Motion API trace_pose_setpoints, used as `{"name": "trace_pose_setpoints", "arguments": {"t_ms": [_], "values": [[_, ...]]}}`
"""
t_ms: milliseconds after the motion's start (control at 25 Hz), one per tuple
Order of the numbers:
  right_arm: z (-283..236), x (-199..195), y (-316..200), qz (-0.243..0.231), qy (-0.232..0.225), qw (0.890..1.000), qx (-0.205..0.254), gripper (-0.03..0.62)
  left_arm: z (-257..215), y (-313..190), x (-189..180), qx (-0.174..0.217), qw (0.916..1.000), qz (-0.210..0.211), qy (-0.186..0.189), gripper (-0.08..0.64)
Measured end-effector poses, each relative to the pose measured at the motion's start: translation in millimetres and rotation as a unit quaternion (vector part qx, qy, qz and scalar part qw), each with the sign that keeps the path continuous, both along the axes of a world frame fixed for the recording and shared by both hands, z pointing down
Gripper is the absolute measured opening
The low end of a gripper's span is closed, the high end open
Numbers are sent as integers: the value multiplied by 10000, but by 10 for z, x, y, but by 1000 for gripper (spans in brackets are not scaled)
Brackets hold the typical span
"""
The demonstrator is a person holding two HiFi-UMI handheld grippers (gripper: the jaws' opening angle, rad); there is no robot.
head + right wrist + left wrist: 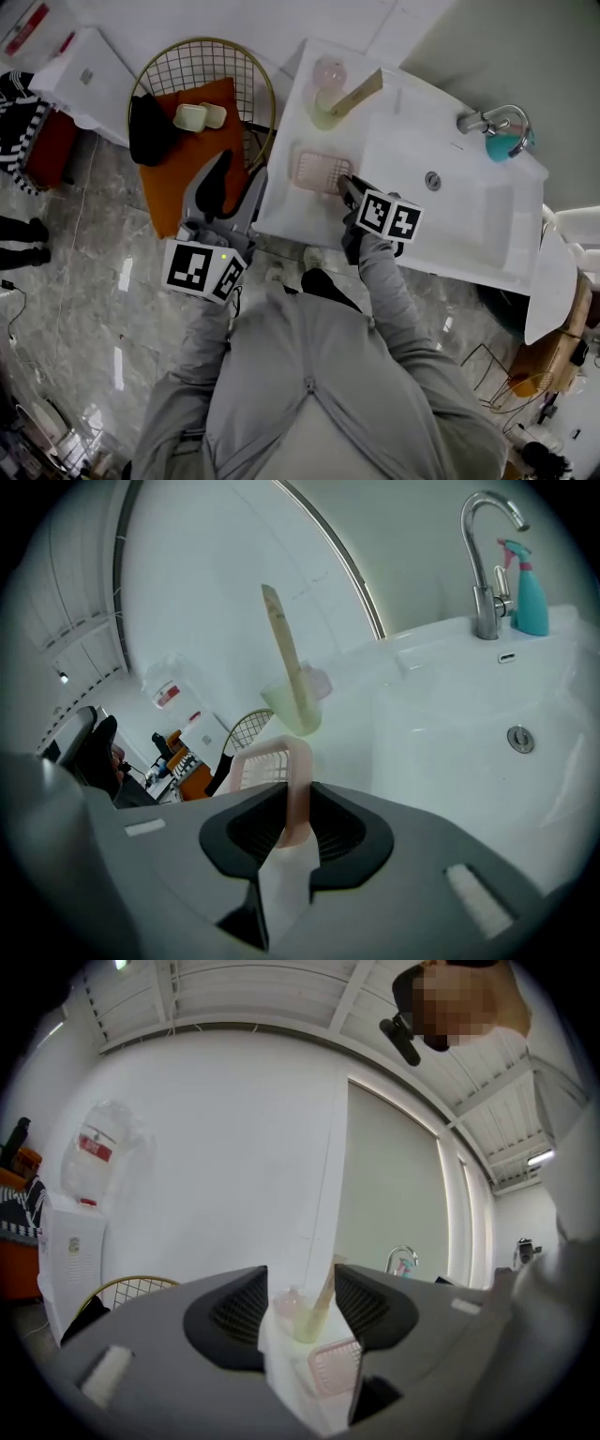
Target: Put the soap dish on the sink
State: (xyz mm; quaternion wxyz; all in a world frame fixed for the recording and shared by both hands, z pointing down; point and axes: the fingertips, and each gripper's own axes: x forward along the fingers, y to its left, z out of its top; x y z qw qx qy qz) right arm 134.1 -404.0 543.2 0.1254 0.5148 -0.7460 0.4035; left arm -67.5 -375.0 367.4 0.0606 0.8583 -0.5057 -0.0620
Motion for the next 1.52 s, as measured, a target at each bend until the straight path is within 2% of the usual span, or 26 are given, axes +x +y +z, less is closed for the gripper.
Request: {"name": "trace_pose_setpoints", "arguments": {"t_ms": [280, 600, 1000, 1320, 1520], "values": [[134, 16, -67, -98, -22, 9997, -202, 75, 72, -92, 43, -119, 9998, -132, 13, 241], [208, 18, -75, -129, -99, 9997, -197, 75, 144, -134, 148, -203, 9997, -138, 3, 241], [257, 29, -110, -313, 442, 9985, -15, 81, 136, -181, 191, -188, 9997, -176, 16, 241], [183, 46, -150, -184, 446, 9987, 155, 95, 111, -186, 163, -155, 9997, -184, -1, 241], [-16, 58, -182, -149, 391, 9978, 506, 95, 84, -209, 197, -118, 9999, -122, -21, 241]]}}
